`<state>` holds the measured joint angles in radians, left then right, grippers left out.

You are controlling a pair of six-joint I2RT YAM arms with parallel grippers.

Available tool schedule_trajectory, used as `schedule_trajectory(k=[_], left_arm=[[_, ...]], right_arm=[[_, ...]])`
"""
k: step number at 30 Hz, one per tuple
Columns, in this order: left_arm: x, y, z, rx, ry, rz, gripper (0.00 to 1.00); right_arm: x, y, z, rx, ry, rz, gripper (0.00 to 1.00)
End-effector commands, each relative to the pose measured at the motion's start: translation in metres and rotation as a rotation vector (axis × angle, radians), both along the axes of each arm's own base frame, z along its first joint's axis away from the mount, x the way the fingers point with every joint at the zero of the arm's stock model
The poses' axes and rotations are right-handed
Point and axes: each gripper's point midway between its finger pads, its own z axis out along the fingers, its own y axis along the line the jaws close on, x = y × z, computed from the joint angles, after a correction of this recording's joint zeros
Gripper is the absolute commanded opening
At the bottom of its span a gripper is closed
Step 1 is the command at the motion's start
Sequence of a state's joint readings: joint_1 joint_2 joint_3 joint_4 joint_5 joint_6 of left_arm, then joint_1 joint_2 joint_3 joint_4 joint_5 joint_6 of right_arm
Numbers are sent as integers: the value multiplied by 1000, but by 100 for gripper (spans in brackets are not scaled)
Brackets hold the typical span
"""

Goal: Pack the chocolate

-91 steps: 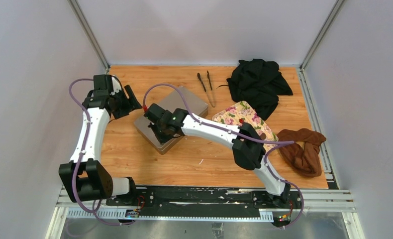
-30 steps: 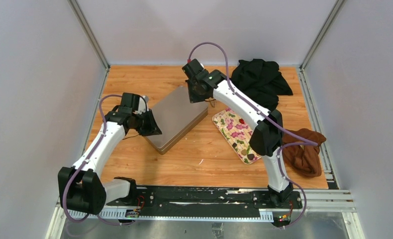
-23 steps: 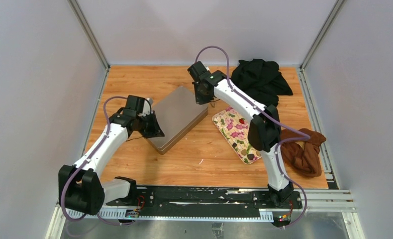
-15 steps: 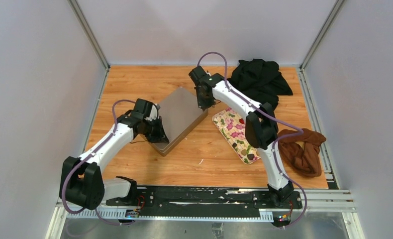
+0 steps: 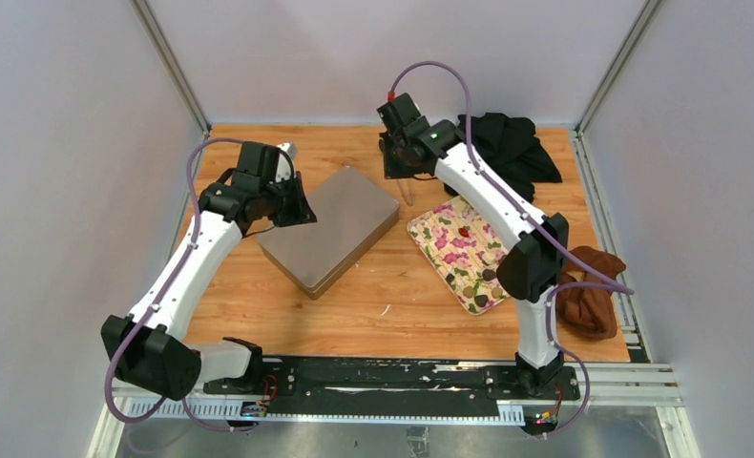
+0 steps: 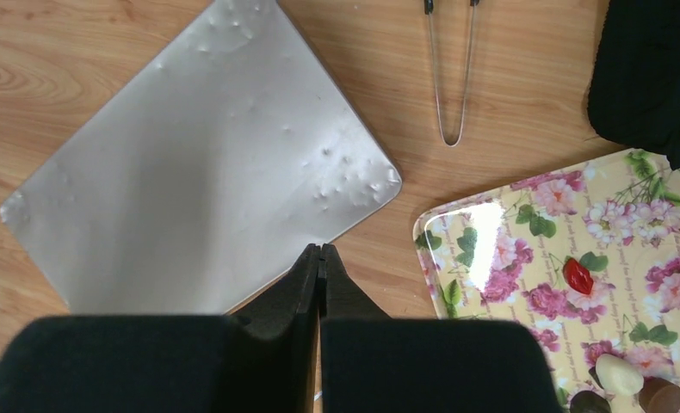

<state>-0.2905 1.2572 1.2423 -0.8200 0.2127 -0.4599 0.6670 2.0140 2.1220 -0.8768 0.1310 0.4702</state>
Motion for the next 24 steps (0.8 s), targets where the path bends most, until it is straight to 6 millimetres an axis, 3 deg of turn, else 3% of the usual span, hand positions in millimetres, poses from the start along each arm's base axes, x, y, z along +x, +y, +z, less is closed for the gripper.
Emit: schedule_trajectory(k=[1, 3, 6, 9, 12, 16, 20, 24], left_arm=[[-6, 11, 10, 53, -26, 18, 0], [-7, 15, 11, 73, -28, 24, 0], [-2, 32, 0, 134, -3, 83, 0], [3, 55, -19, 124, 63, 177, 1], [7, 76, -26, 111, 77, 241, 1], [12, 110, -37, 91, 95, 351, 5], [26, 128, -57, 67, 114, 414, 6], [43, 121, -62, 29, 138, 370, 5]], right_arm=[[-12, 2, 7, 16, -1, 38, 0], [-19, 8, 11, 47, 9, 63, 0], [-42, 41, 10, 124, 31, 165, 0], [-80, 80, -10, 135, 66, 295, 0], [-128, 118, -32, 103, 108, 420, 0], [-172, 151, -62, 59, 144, 525, 0], [-190, 168, -83, 38, 182, 568, 0], [-185, 170, -72, 37, 155, 558, 0]])
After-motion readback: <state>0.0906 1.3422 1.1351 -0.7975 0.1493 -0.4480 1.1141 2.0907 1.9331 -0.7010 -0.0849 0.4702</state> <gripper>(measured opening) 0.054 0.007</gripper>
